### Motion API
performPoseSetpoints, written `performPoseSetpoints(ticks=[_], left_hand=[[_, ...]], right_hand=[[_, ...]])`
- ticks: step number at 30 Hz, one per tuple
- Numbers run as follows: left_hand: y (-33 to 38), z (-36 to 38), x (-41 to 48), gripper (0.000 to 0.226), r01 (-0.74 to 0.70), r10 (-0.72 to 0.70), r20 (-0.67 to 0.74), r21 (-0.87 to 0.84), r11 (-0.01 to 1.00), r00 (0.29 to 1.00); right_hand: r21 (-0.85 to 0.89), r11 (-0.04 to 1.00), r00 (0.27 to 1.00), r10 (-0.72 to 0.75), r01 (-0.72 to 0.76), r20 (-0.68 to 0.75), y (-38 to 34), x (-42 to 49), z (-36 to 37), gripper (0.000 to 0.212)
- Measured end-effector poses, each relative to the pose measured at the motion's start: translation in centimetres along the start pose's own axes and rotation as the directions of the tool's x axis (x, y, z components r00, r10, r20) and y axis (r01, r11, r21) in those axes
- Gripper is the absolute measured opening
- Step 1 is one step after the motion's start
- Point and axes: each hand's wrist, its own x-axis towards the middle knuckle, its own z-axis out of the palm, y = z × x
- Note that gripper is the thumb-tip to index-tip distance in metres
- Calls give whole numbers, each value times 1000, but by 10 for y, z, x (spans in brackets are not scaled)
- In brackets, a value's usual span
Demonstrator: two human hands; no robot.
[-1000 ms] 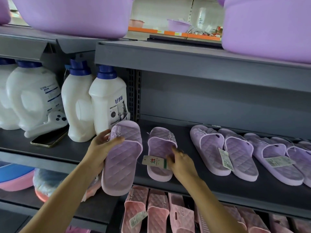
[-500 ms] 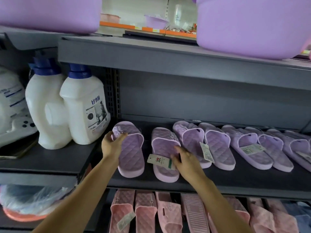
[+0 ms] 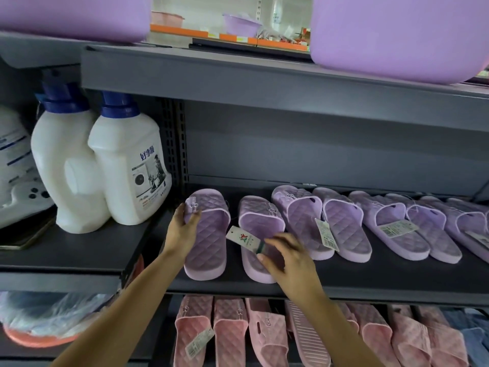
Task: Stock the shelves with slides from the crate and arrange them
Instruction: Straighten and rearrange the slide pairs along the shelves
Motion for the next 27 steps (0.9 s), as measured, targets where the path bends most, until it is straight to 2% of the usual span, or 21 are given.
performPoseSetpoints(ticks=[3,6,11,13,15,17,20,23,25,27], left_hand=[[-9,1,-5,54,-49,47,29,58,997,998],[-13,3,-8,53,-58,56,29,76,995,998],[-14,10,-6,59,-85,82,35,87,993,996],[-14,8,-2,62,-96,90,59,95,991,994],[-12,4,1,66,-98,87,83,135,986,993],[-10,1,-1,70,-122,106,90,197,973,990],[-9,-5,-21,69,-329,314,101,348,878,944],[-9,-17,-40,39,-591,587,149,405,698,796],[-6,-21,-42,34,-669,630,258,445,595,733],[-3,-16,-35,35,-665,553,380,530,526,741]], right_hand=[[128,986,979,79,-105,187,-3,0,6,102],[156,975,957,111,-157,267,-4,4,9,117],[123,979,952,122,-162,281,-11,12,18,119],[112,982,950,112,-150,292,-15,15,17,110],[106,984,950,110,-147,292,-17,18,15,92],[104,984,950,108,-144,292,-16,18,14,91],[84,987,951,111,-140,289,-12,16,18,112],[63,991,960,101,-122,263,-13,16,19,99],[60,993,966,82,-100,247,-14,16,20,88],[55,995,970,67,-82,234,-15,16,22,84]])
